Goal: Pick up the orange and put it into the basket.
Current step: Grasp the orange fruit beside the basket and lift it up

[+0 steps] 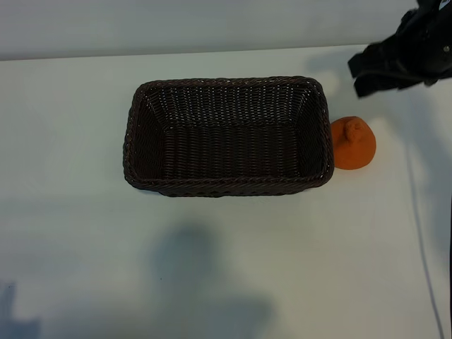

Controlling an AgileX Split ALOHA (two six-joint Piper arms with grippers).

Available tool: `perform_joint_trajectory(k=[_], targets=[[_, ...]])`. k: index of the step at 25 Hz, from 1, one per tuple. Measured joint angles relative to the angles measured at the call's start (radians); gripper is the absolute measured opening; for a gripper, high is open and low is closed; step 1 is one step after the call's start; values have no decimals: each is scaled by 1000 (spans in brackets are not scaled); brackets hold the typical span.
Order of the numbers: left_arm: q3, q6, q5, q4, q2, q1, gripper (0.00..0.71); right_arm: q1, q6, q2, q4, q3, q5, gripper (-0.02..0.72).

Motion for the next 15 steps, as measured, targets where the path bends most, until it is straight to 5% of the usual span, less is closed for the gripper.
perform_joint_trajectory(k=[5,15], targets=[[0,0,2,0,0,0,509,0,161,27,-113,-1,-55,645],[0,0,2,0,0,0,509,0,252,185,-105,-1,-52,628]])
